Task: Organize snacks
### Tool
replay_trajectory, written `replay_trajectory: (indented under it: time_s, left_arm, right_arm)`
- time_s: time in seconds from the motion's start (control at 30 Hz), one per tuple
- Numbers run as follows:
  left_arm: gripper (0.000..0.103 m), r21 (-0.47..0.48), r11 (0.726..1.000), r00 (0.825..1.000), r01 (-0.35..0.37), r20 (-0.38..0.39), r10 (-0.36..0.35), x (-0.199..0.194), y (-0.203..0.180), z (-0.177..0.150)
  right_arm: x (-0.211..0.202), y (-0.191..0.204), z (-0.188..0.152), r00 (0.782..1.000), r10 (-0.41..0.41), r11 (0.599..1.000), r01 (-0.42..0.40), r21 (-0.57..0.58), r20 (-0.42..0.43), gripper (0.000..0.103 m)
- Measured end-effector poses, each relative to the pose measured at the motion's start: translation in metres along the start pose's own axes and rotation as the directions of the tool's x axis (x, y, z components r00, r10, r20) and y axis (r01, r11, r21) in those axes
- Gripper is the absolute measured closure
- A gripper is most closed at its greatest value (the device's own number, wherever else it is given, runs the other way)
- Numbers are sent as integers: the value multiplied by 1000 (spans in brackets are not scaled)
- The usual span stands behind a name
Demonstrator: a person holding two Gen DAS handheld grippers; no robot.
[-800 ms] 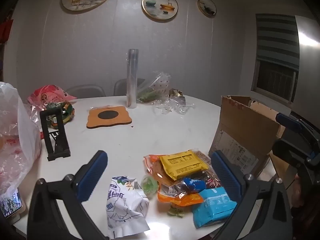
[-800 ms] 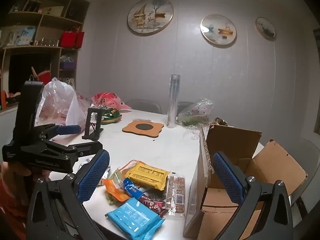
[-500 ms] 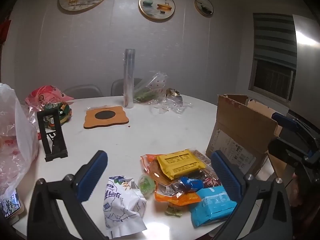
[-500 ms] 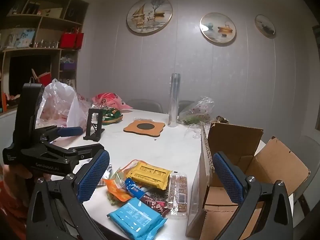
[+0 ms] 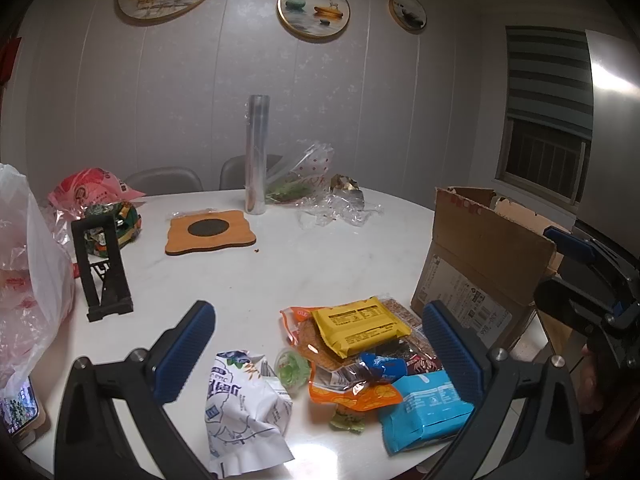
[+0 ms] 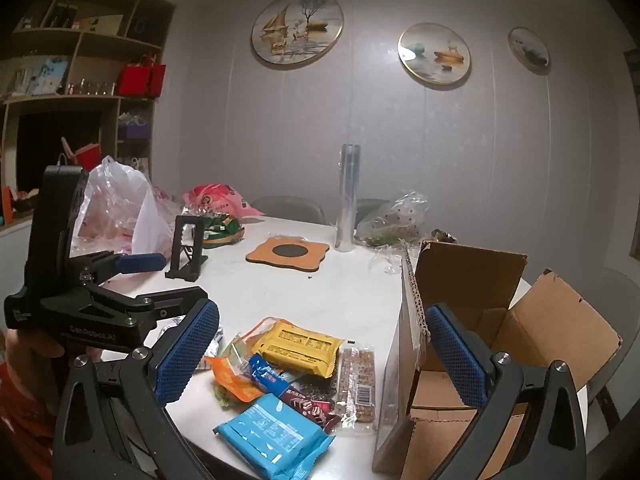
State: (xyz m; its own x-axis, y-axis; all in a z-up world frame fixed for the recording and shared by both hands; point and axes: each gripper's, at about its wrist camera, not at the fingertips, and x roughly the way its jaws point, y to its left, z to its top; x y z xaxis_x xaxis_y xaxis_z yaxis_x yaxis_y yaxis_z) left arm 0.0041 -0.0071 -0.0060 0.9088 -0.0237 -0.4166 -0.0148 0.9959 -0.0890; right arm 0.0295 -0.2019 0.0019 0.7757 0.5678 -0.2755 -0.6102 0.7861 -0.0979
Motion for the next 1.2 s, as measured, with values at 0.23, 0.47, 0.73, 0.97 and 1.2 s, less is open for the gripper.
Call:
replay_trajectory:
  time_s: [0.23,0.47,0.73,0.97,1.2]
  left_arm:
    - [1,3,1000,1000,10,-1,-10,2,0,-1]
    - [1,1,1000,1000,15,-6,-15,4,0,-2]
    - [1,1,1000,1000,18,0,-18,2,0,-3]
    - [1,0,1000,1000,17,-2,-17,2,0,-2]
    - [1,-1,1000,1000,17,-5,-17,2,0,-3]
  right_arm:
    - [8,-8,0,1000,8,1000,-8,11,1,0]
    - [7,-7,1,1000,5,1000,-5,11,2,0]
    - [7,-7,2,1000,8,1000,-8,18,5,0]
    - [7,-8,2,1000,7,1000,-7,14,4,0]
    - [7,-8,3,1000,11,1000,-11,16,6,0]
